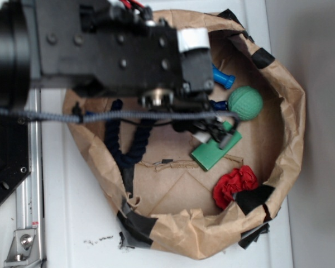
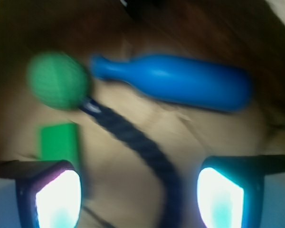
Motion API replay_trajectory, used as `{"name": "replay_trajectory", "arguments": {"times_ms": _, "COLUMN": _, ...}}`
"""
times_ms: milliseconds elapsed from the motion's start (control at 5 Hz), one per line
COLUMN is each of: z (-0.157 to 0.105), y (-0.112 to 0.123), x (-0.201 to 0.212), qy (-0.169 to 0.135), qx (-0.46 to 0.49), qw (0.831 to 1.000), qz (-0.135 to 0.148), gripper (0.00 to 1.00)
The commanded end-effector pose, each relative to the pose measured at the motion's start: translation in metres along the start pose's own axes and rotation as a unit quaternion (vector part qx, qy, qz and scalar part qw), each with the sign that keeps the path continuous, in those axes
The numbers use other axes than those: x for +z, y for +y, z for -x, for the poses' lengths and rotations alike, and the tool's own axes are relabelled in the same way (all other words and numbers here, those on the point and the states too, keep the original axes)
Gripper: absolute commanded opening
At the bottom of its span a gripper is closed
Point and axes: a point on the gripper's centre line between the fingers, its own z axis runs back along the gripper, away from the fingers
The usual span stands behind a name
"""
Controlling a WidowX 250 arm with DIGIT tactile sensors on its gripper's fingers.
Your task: Grab the green block.
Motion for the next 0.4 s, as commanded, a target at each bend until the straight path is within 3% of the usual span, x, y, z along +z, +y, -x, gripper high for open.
{"name": "replay_trajectory", "arguments": {"times_ms": 0, "z": 0.008, "y": -0.034, "x": 0.002, "qy": 0.017, "qx": -0.010, "qw": 0.999, "qz": 0.048, "gripper": 1.00}}
{"name": "replay_trajectory", "arguments": {"times_ms": 200, "z": 0.012, "y": -0.034, "x": -0.021, "qy": 0.025, "qx": -0.021, "qw": 0.999, "qz": 0.027, "gripper": 1.00}}
